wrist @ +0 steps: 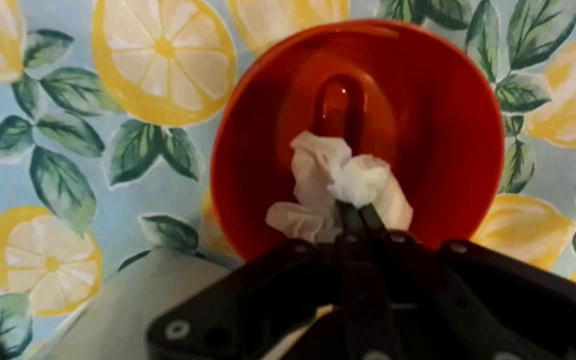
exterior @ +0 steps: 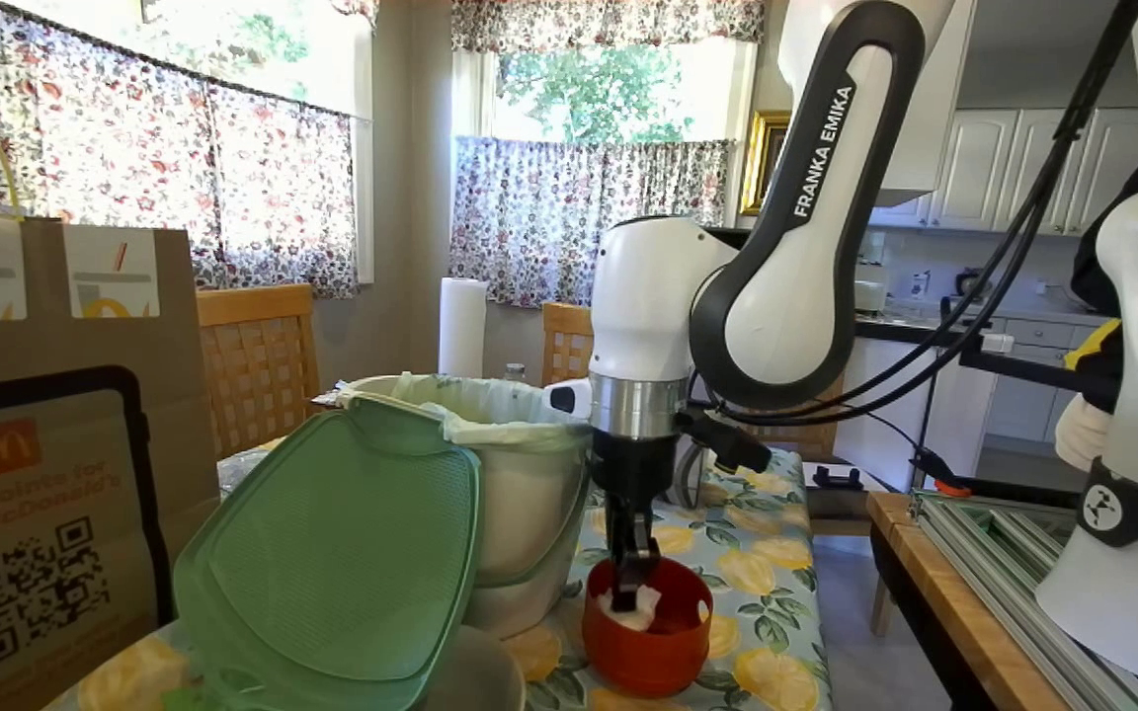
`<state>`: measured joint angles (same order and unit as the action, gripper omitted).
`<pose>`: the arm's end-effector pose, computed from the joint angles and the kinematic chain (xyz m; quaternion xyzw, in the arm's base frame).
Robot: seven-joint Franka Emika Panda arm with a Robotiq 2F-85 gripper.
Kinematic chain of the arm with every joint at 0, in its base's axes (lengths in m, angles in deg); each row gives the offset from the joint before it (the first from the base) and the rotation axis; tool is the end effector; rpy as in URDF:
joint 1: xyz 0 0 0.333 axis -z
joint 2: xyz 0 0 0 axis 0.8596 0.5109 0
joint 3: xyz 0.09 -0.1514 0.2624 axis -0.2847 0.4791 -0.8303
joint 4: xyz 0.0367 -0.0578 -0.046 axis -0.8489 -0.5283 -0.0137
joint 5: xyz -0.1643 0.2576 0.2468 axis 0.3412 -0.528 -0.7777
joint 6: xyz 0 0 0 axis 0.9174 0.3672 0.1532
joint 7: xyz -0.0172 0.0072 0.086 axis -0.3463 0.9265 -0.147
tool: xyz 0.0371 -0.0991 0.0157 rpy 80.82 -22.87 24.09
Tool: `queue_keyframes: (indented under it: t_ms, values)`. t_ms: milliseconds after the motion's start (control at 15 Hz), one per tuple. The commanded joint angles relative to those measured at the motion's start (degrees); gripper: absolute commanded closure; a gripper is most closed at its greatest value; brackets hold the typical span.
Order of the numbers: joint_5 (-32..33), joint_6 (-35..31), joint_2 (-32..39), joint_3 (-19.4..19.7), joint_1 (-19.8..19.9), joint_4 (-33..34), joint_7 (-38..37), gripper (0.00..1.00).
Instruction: Use the crumpled napkin to wipe the red lid then throw the napkin in the bin.
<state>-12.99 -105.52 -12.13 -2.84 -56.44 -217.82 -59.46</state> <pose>0.4485 0.0141 0.1334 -0.9885 -0.1504 0.0044 0.0147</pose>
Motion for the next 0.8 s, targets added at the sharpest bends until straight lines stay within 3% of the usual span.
queue_keyframes:
  t_ms: [0,200,400,733]
  values:
    - [5.4,-5.0,-1.1,5.6,-4.9,-3.1,-6.5,0.99]
    - [10.3,3.0,-1.8,10.8,-9.5,-3.2,-10.6,0.99]
    - [8.7,8.3,-2.2,6.6,-6.5,-2.9,-8.2,0.99]
    - [2.1,5.6,-2.3,-1.2,-1.3,-2.6,-3.5,0.99]
